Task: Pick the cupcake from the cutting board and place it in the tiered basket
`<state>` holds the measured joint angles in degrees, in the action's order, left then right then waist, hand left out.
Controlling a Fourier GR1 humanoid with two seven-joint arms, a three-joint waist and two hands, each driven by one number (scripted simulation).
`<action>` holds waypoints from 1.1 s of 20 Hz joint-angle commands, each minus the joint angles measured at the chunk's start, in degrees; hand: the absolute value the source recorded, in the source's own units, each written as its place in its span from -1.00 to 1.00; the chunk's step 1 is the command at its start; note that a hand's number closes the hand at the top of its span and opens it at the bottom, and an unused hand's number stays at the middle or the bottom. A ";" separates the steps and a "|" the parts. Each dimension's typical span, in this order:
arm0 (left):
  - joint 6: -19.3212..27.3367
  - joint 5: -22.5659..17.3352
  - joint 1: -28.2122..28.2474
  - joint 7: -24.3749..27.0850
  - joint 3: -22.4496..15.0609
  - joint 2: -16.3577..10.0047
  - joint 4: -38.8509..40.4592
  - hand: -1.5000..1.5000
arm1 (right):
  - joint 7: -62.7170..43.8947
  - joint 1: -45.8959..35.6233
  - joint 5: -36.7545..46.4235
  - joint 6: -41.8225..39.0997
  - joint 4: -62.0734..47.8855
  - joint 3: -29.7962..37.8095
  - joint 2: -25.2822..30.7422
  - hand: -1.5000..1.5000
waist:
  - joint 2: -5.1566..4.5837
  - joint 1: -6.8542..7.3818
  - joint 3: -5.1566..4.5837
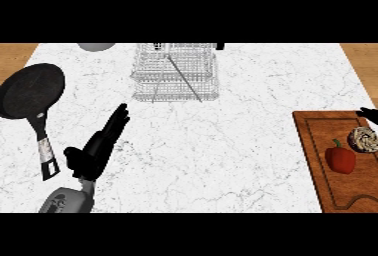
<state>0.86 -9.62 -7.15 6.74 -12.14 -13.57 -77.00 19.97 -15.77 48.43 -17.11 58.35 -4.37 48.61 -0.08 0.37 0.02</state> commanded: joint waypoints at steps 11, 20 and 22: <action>-3.03 3.09 -0.42 0.05 3.99 2.97 1.32 0.00 | 6.60 -11.93 11.09 5.86 -22.38 2.31 -6.60 -1.00 | -0.05 0.18 0.00; -3.37 4.52 -0.01 -1.49 4.38 3.28 -0.76 0.00 | 18.93 -12.18 7.56 12.20 -29.19 7.12 -8.11 1.00 | -0.16 0.27 0.06; -2.60 4.75 -1.25 -2.13 3.84 5.64 0.52 0.00 | 18.36 -14.66 8.43 13.56 -29.96 7.06 -9.44 1.00 | -0.18 0.32 0.05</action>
<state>-2.26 -5.13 -7.06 5.14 -8.24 -9.74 -77.66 34.36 -27.60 57.73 -6.09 31.35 1.02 39.87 -0.16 0.50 0.06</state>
